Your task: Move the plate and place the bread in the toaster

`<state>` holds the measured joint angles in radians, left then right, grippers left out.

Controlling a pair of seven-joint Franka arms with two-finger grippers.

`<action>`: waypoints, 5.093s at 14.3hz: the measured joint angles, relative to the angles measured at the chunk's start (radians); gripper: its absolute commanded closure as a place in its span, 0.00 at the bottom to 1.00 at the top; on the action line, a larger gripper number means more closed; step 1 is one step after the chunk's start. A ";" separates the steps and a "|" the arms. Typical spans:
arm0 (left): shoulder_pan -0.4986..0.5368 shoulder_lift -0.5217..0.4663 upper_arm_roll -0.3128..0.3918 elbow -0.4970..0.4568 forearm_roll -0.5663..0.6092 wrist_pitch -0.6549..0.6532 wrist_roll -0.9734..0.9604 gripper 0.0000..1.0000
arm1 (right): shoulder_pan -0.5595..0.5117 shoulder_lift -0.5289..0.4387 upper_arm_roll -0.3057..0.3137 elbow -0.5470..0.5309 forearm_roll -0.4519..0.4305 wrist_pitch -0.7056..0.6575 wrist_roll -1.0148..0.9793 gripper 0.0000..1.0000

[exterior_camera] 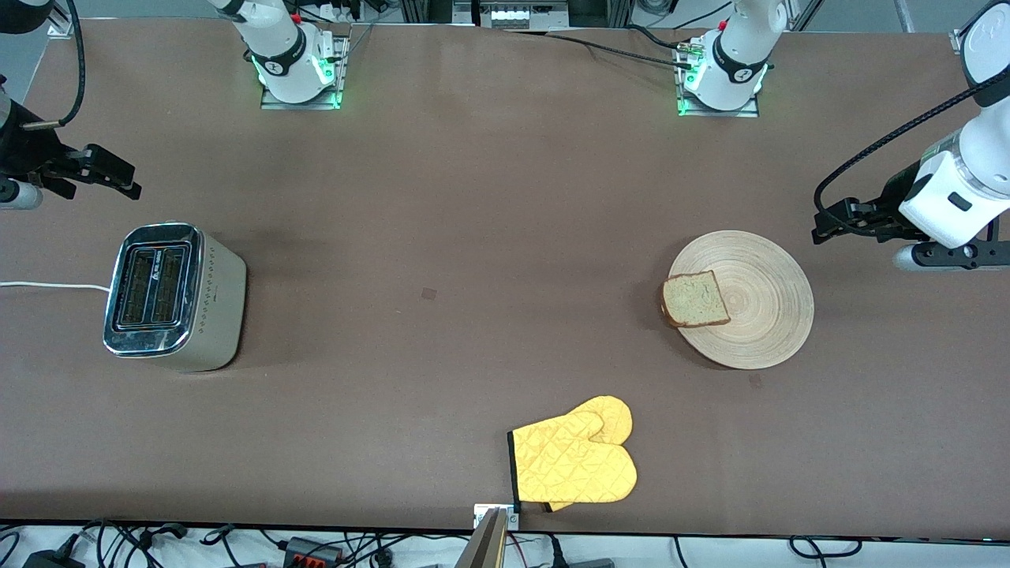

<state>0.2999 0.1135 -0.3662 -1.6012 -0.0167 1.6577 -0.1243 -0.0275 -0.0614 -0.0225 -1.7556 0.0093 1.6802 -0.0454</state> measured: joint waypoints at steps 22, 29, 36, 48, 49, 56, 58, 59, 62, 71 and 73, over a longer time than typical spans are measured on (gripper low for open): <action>0.420 0.553 0.016 0.110 -0.313 -0.018 0.536 0.00 | -0.004 0.006 0.000 -0.014 -0.011 0.003 -0.001 0.00; 0.446 0.672 0.015 0.111 -0.352 0.014 0.627 0.00 | -0.004 0.013 0.000 -0.014 -0.012 0.005 -0.002 0.00; 0.442 0.764 0.005 0.109 -0.352 0.035 0.661 0.00 | -0.004 0.013 0.000 -0.014 -0.012 0.011 -0.002 0.00; 0.418 0.785 -0.005 0.082 -0.391 0.018 0.793 0.93 | -0.009 0.013 -0.001 -0.014 -0.013 0.014 -0.037 0.00; 0.417 0.796 -0.005 0.081 -0.414 0.015 0.817 0.96 | -0.009 0.013 -0.001 -0.014 -0.013 0.014 -0.038 0.00; 0.316 0.830 -0.007 0.083 -0.546 0.013 0.838 0.99 | -0.009 0.013 -0.001 -0.015 -0.013 0.014 -0.052 0.00; 0.259 0.830 -0.007 0.083 -0.592 0.013 0.832 0.99 | -0.009 0.013 -0.002 -0.015 -0.013 0.014 -0.054 0.00; 0.229 0.831 -0.007 0.082 -0.621 0.012 0.830 0.99 | -0.010 0.013 -0.002 -0.015 -0.013 0.014 -0.054 0.00; 0.131 0.831 -0.008 0.082 -0.707 0.012 0.823 0.99 | -0.010 0.013 -0.003 -0.015 -0.013 0.014 -0.055 0.00; -0.150 0.840 -0.003 0.082 -0.955 0.050 0.816 0.99 | 0.011 0.080 0.006 -0.025 -0.008 0.042 -0.055 0.00; -0.194 0.844 -0.002 0.082 -0.986 0.114 0.816 0.99 | 0.049 0.110 0.010 -0.026 -0.007 0.054 -0.054 0.00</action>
<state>0.1058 0.9576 -0.3681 -1.5188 -1.0025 1.7719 0.6919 0.0216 0.0483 -0.0128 -1.7817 0.0021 1.7341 -0.0994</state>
